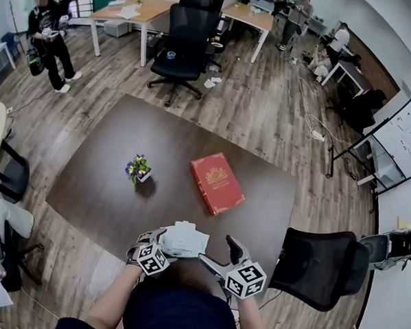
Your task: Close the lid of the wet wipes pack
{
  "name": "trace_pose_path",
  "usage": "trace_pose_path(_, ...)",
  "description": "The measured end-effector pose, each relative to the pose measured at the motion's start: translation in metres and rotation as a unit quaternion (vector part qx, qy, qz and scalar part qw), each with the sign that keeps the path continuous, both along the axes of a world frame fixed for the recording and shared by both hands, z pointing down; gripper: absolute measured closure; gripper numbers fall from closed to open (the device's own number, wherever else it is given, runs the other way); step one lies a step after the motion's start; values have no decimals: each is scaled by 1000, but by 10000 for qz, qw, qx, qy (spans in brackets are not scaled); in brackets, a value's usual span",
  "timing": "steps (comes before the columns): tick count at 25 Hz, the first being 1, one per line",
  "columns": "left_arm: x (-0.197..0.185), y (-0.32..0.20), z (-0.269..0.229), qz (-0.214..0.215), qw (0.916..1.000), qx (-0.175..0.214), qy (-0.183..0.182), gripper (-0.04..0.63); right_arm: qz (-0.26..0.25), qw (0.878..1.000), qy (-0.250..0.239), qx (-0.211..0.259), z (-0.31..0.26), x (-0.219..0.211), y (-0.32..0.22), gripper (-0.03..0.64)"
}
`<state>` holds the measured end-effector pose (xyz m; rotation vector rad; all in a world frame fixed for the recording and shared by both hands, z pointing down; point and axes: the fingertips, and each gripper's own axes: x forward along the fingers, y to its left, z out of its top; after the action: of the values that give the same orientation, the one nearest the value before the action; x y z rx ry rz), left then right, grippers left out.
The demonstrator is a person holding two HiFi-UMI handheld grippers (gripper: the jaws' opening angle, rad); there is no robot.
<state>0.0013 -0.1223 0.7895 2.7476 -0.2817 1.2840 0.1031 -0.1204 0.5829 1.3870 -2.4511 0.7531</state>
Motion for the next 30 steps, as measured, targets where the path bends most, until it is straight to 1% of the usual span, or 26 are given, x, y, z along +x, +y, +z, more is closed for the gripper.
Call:
trace_pose_path(3,2,3,14,80,9998,-174,-83,91,20,10000,-25,-51,3,2,0,120)
trace_pose_path(9,6,-2,29,122,9992,-319,-190,98,30,10000,-31,-73,4,4,-7,124)
trace_pose_path(14,7,-4,45,32,9983,-469,-352,104,35,9999,-13,-133,8,5,-9,133)
trace_pose_path(22,6,-5,63,115,9970,-442,-620,115,-46,9998,46,-206,14,3,-15,137)
trace_pose_path(27,8,-4,67,72,9963,-529,-670,120,-95,9996,30,-253,20,2,-21,141)
trace_pose_path(30,6,-4,69,52,9958,-572,-710,121,-240,9992,96,-317,28,-4,-26,143)
